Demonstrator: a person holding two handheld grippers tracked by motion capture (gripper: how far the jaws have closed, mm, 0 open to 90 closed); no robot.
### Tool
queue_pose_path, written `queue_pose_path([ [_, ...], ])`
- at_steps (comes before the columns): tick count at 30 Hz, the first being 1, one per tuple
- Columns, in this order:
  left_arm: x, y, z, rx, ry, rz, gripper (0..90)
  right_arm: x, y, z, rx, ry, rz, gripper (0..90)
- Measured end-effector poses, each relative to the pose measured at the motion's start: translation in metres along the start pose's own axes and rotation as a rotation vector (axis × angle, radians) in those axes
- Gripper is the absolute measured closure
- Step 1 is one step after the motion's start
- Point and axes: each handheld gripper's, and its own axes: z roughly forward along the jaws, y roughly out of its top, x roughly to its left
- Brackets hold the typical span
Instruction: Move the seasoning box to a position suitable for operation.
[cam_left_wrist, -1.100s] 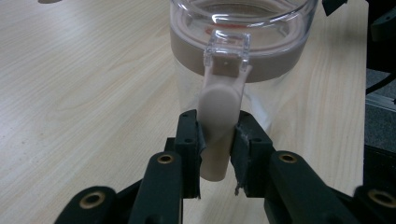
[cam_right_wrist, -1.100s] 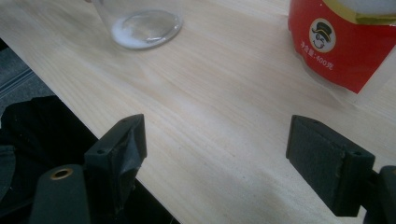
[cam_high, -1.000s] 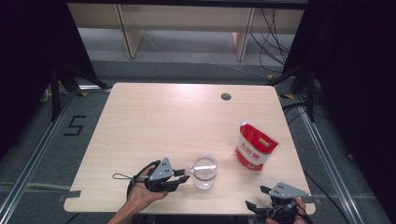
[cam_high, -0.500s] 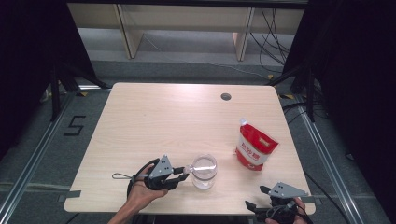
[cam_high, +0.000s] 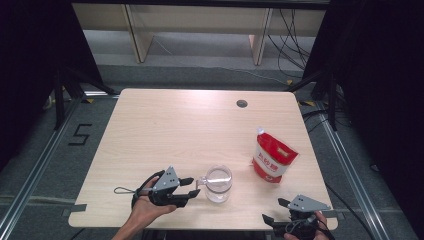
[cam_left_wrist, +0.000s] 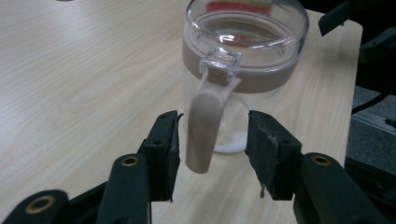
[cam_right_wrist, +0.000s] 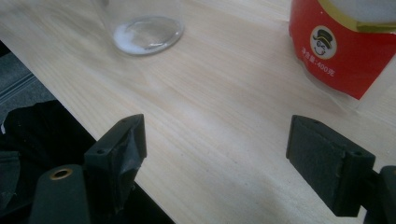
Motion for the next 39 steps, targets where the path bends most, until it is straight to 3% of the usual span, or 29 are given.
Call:
queue_pose_path([
  [4,-0.001,0.002,-0.009,0.011,0.013,-0.009,55.2,0.001,0.001,0.000,0.002,-0.008,-0.005,20.9],
  [5,-0.003,0.003,-0.010,-0.008,0.007,-0.033,55.8,0.001,0.001,0.001,-0.001,-0.002,0.002,20.8],
  [7,-0.003,0.005,-0.013,-0.016,0.007,-0.042,58.4,0.002,0.001,0.001,-0.004,-0.018,0.021,19.7],
  [8,-0.003,0.006,-0.015,-0.017,0.003,-0.050,59.3,0.001,0.002,0.001,-0.009,-0.022,0.001,18.8],
  [9,-0.003,0.006,-0.016,-0.020,0.004,-0.056,60.2,0.004,0.002,0.000,-0.004,-0.020,0.038,18.4],
  [10,-0.004,0.007,-0.016,-0.026,0.005,-0.060,61.3,0.002,0.003,0.001,-0.017,-0.017,0.002,18.1],
  [13,-0.006,0.010,-0.019,-0.023,0.017,-0.058,64.4,0.003,0.004,0.002,-0.023,-0.019,0.005,16.5],
  [14,-0.006,0.010,-0.019,-0.029,0.012,-0.065,65.4,0.005,0.004,0.001,-0.019,-0.024,0.028,16.3],
  [15,-0.007,0.011,-0.018,-0.027,0.013,-0.072,66.7,0.002,0.005,0.001,-0.021,-0.026,0.004,16.2],
  [18,-0.008,0.013,-0.019,-0.032,0.018,-0.084,71.4,0.002,0.006,0.003,-0.036,-0.023,0.006,16.0],
  [19,-0.008,0.014,-0.020,-0.034,0.017,-0.086,72.4,0.004,0.007,0.002,-0.034,-0.022,0.039,16.3],
  [21,-0.008,0.015,-0.021,-0.039,0.013,-0.086,73.3,0.002,0.009,0.004,-0.040,-0.024,0.004,17.4],
  [23,-0.009,0.017,-0.021,-0.046,0.018,-0.095,74.0,0.004,0.010,0.005,-0.031,-0.033,0.020,17.4],
  [25,-0.011,0.019,-0.022,-0.044,0.029,-0.103,74.9,0.005,0.011,0.009,-0.033,-0.013,0.019,18.4],
  [31,-0.013,0.022,-0.022,-0.043,0.024,-0.090,75.3,0.004,0.009,0.009,-0.037,-0.012,-0.019,20.1],
  [34,-0.015,0.025,-0.024,-0.050,0.031,-0.094,75.4,0.005,0.008,0.007,-0.024,-0.027,0.018,20.7],
  [37,-0.015,0.030,-0.024,-0.051,0.030,-0.094,75.6,0.003,0.006,0.006,-0.016,-0.028,-0.010,20.7],
  [39,-0.016,0.032,-0.023,-0.052,0.030,-0.087,75.9,0.005,0.006,0.006,-0.014,-0.018,0.019,20.8],
])
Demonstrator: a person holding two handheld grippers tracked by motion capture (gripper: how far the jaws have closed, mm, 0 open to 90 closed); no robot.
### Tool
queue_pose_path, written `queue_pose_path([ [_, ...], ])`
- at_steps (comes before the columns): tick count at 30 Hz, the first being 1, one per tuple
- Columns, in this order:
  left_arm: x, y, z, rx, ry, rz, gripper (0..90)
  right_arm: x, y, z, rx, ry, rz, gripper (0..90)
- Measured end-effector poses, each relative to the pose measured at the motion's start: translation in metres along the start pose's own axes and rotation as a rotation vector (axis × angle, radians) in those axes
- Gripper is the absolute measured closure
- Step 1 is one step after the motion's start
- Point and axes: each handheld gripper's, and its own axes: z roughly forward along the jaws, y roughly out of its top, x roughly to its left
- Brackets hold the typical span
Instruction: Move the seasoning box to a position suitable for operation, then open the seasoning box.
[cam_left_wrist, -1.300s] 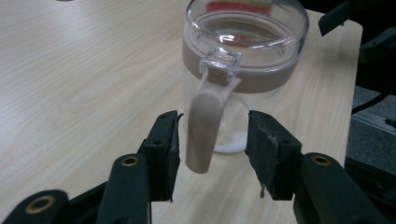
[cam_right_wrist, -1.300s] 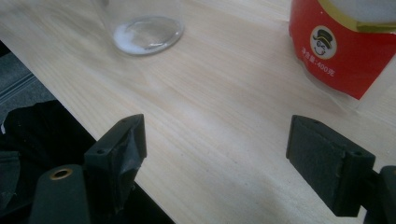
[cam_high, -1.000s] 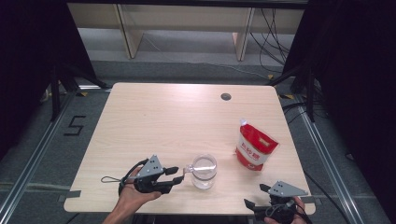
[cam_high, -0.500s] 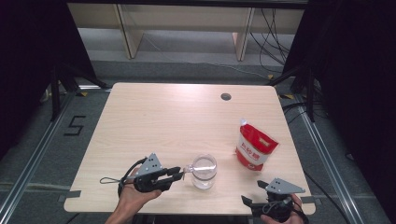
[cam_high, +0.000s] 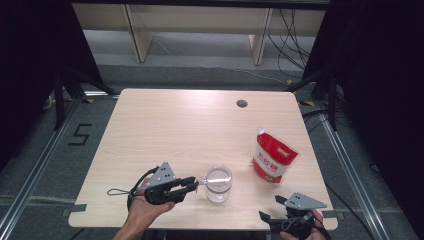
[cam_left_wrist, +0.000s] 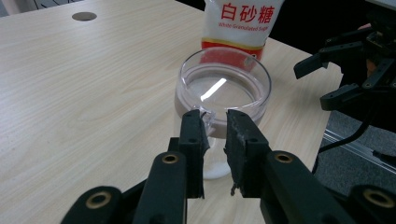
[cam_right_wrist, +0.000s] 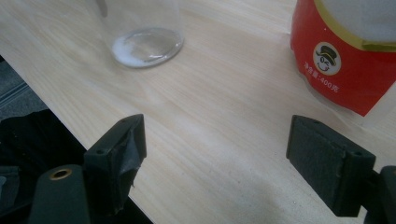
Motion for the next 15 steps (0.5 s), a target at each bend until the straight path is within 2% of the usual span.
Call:
queue_pose_path([
  [2,-0.0006,0.0014,0.0007,0.003,-0.010,0.008,76.3,0.0009,-0.0006,0.0003,-0.003,-0.003,0.014,20.8],
  [4,-0.0019,0.0022,0.0024,0.001,-0.011,-0.001,77.1,-0.0020,-0.0003,0.0015,-0.013,0.004,-0.024,20.9],
  [5,-0.0020,0.0027,0.0027,0.004,-0.019,0.002,78.2,-0.0005,-0.0006,0.0015,-0.012,0.001,-0.009,21.0],
  [6,-0.0009,0.0038,0.0035,0.004,-0.024,0.025,79.0,-0.0014,-0.0005,0.0018,-0.011,0.001,-0.022,21.1],
  [7,-0.0013,0.0046,0.0038,0.011,-0.014,0.030,80.4,-0.0006,-0.0006,0.0023,-0.004,0.009,-0.018,21.6],
  [8,-0.0016,0.0046,0.0051,0.006,-0.015,0.024,81.8,0.0020,-0.0010,0.0019,0.003,0.008,0.005,21.9],
  [9,-0.0026,0.0046,0.0064,0.007,-0.018,0.012,83.1,0.0013,-0.0007,0.0014,0.011,0.007,-0.008,21.9],
  [10,-0.0027,0.0053,0.0069,0.012,-0.017,0.028,84.0,0.0003,-0.0007,0.0017,0.005,0.002,-0.016,21.9],
  [11,-0.0039,0.0054,0.0075,0.015,-0.016,0.021,84.9,-0.0008,-0.0004,0.0025,0.008,0.010,-0.029,21.9],
  [12,-0.0043,0.0058,0.0086,0.015,-0.023,0.032,85.3,-0.0012,-0.0003,0.0038,0.000,0.023,-0.039,21.9],
  [14,-0.0047,0.0064,0.0094,0.012,-0.024,0.033,85.9,-0.0008,-0.0005,0.0021,0.007,0.013,-0.030,21.7],
  [15,-0.0045,0.0067,0.0094,0.011,-0.025,0.031,86.1,0.0028,-0.0010,0.0009,0.019,0.010,0.008,21.6],
])
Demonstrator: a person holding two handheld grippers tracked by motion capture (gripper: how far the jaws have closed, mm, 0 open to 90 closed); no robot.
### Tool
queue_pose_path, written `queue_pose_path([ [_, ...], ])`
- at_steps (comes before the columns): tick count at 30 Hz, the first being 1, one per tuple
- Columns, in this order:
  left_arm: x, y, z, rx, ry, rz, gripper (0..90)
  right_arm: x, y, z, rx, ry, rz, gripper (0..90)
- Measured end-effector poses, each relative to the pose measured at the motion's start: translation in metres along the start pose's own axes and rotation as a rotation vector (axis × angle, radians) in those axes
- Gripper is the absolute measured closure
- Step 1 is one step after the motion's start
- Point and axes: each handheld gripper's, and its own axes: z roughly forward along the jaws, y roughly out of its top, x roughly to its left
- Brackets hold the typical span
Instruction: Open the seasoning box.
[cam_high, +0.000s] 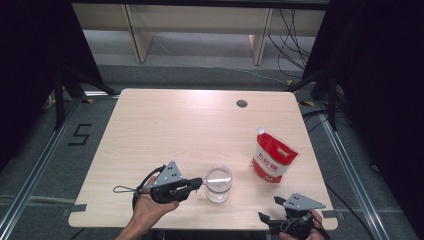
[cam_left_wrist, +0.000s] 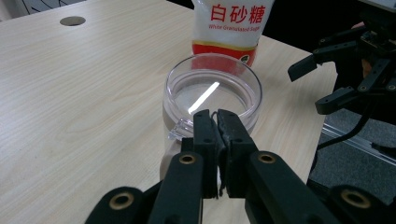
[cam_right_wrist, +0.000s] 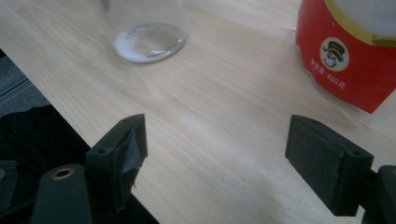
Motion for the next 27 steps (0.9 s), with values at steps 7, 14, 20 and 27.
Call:
queue_pose_path([
  [7,0.005,0.003,0.002,-0.005,0.004,-0.012,85.9,-0.004,0.000,0.001,-0.016,-0.004,-0.040,21.4],
  [14,0.004,0.005,0.006,0.003,0.009,-0.001,85.9,-0.003,0.002,0.004,-0.015,0.006,-0.043,22.1],
  [20,0.003,0.011,0.011,-0.001,0.007,0.003,86.3,-0.001,0.004,0.002,-0.016,0.012,-0.019,22.4],
  [27,0.006,0.010,0.012,0.010,0.025,0.003,86.4,-0.001,0.004,0.004,-0.022,0.014,-0.040,22.5],
])
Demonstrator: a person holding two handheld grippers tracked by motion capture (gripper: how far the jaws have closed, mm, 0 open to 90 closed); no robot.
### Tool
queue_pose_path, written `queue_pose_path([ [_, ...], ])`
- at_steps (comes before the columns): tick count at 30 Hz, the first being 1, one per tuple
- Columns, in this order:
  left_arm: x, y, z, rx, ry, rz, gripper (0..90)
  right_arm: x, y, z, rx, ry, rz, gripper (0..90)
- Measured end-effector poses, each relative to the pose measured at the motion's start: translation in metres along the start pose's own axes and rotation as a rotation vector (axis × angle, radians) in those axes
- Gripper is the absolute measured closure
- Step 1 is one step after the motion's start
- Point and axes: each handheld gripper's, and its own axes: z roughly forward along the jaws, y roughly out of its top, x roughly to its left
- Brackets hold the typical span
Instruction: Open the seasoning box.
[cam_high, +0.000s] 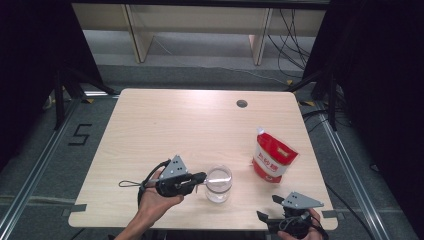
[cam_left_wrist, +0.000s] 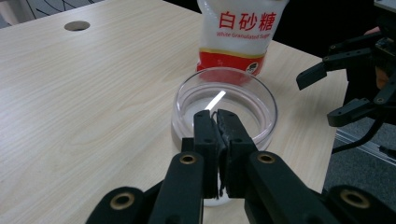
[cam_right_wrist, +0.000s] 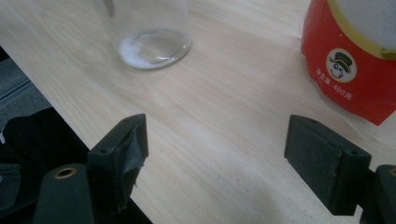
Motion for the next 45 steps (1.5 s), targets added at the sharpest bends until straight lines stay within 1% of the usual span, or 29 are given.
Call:
queue_pose_path([
  [1,0.002,0.000,0.000,-0.003,-0.004,0.014,86.4,0.000,0.000,0.000,0.000,-0.002,-0.002,22.5],
  [2,0.002,-0.001,-0.001,-0.003,0.004,-0.002,86.3,0.000,0.000,0.000,-0.003,-0.009,-0.014,22.5],
  [4,0.003,-0.001,-0.002,0.000,0.013,-0.006,86.3,0.000,0.000,0.001,0.000,0.004,-0.004,22.6],
  [8,0.006,-0.002,-0.001,0.011,0.010,0.021,86.4,0.001,0.001,0.001,0.003,-0.007,-0.015,22.9],
  [9,0.006,-0.002,-0.001,0.012,0.013,0.024,86.4,0.003,0.002,0.001,0.004,0.001,0.004,23.3],
  [10,0.005,-0.004,0.000,0.008,0.008,0.001,86.4,0.001,0.003,0.002,-0.002,0.001,-0.021,23.5],
  [11,0.005,-0.005,0.001,0.003,0.008,-0.002,86.4,0.001,0.003,0.002,-0.002,0.005,-0.032,23.5],
  [13,0.004,-0.005,0.001,0.009,0.024,0.006,86.3,0.003,0.004,0.002,-0.013,-0.016,-0.026,23.8],
  [14,0.004,-0.005,0.000,0.015,0.028,0.011,86.3,0.003,0.004,0.002,-0.005,-0.006,-0.020,23.8],
  [15,0.004,-0.006,0.001,0.017,0.028,0.006,86.3,0.006,0.004,0.004,0.005,0.005,0.010,23.9],
  [18,0.005,-0.006,0.001,0.015,0.023,0.004,86.1,0.005,0.006,0.006,-0.002,-0.008,-0.029,24.0],
  [19,0.006,-0.006,0.001,0.015,0.025,0.013,86.1,0.006,0.006,0.006,-0.004,-0.007,-0.024,24.2],
  [20,0.008,-0.005,0.002,0.004,0.026,0.046,86.1,0.005,0.007,0.008,-0.002,0.018,-0.039,24.2],
  [21,0.008,-0.005,0.002,0.004,0.028,0.052,86.1,0.005,0.008,0.008,0.004,0.031,-0.049,24.4],
  [24,0.005,-0.006,0.001,0.015,0.027,0.022,86.1,0.006,0.009,0.008,0.002,0.029,-0.037,25.4],
  [26,0.005,-0.007,0.001,0.009,0.027,0.028,86.1,0.008,0.009,0.008,-0.011,0.001,-0.037,27.4],
  [29,0.006,-0.007,0.001,0.009,0.040,0.037,86.1,0.010,0.011,0.008,-0.033,0.011,-0.062,33.9],
  [30,0.007,-0.007,0.001,0.008,0.039,0.046,86.1,0.010,0.012,0.008,-0.036,0.031,-0.065,34.8],
  [31,0.007,-0.007,0.001,0.008,0.043,0.054,86.1,0.014,0.012,0.006,-0.037,0.010,-0.031,36.2],
  [32,0.008,-0.006,0.000,0.003,0.066,0.059,86.1,0.010,0.013,0.008,-0.063,0.020,-0.086,38.8],
  [36,0.007,-0.007,0.001,0.002,0.049,0.042,86.1,0.014,0.017,0.008,-0.064,0.026,-0.083,47.5],
  [37,0.007,-0.007,0.000,0.001,0.074,0.058,86.1,0.014,0.018,0.010,-0.070,0.036,-0.097,47.8],
  [38,0.007,-0.007,0.000,0.000,0.075,0.058,86.1,0.017,0.018,0.009,-0.058,0.034,-0.064,49.0],
  [39,0.007,-0.007,0.000,0.000,0.070,0.060,86.1,0.017,0.018,0.012,-0.070,0.042,-0.093,51.4],
  [40,0.006,-0.007,0.001,0.006,0.039,0.038,86.1,0.017,0.019,0.012,-0.073,0.042,-0.096,52.3],
  [41,0.006,-0.007,0.001,0.006,0.028,0.038,86.1,0.018,0.020,0.013,-0.077,0.041,-0.097,54.0],
  [42,0.006,-0.008,0.001,0.002,0.028,0.036,86.1,0.018,0.020,0.012,-0.084,0.031,-0.098,54.8],
  [44,0.006,-0.008,0.001,0.005,0.030,0.039,86.1,0.019,0.022,0.013,-0.091,0.048,-0.109,57.2],
  [45,0.006,-0.008,0.001,0.005,0.030,0.038,86.1,0.019,0.023,0.013,-0.098,0.035,-0.110,58.5],
])
